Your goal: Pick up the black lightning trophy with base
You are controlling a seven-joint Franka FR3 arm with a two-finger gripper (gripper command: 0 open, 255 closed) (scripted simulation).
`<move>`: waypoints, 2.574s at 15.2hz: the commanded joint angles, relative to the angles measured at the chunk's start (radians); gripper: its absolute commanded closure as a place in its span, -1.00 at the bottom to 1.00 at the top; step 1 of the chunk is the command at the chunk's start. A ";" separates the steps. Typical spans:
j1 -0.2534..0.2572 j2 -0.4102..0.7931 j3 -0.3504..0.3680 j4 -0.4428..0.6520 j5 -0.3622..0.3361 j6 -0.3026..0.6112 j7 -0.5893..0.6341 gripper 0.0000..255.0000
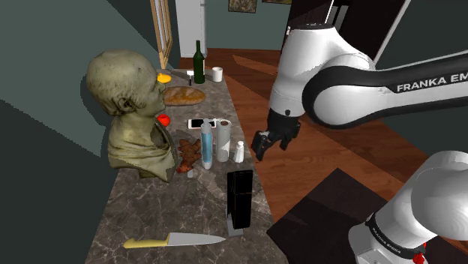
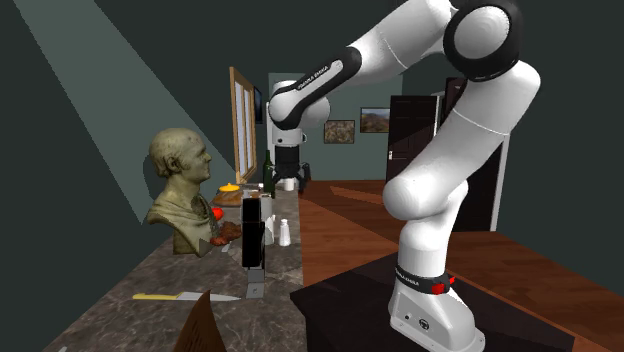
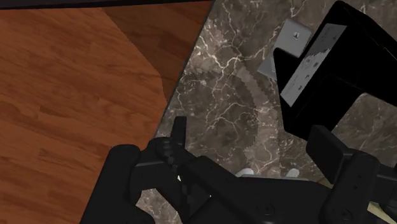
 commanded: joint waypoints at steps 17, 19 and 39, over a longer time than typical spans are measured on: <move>-0.080 0.496 0.245 0.110 -0.212 0.333 0.479 -1.00; -0.080 0.495 0.244 0.111 -0.211 0.332 0.478 1.00; -0.068 0.365 0.225 0.166 -0.107 0.172 0.399 1.00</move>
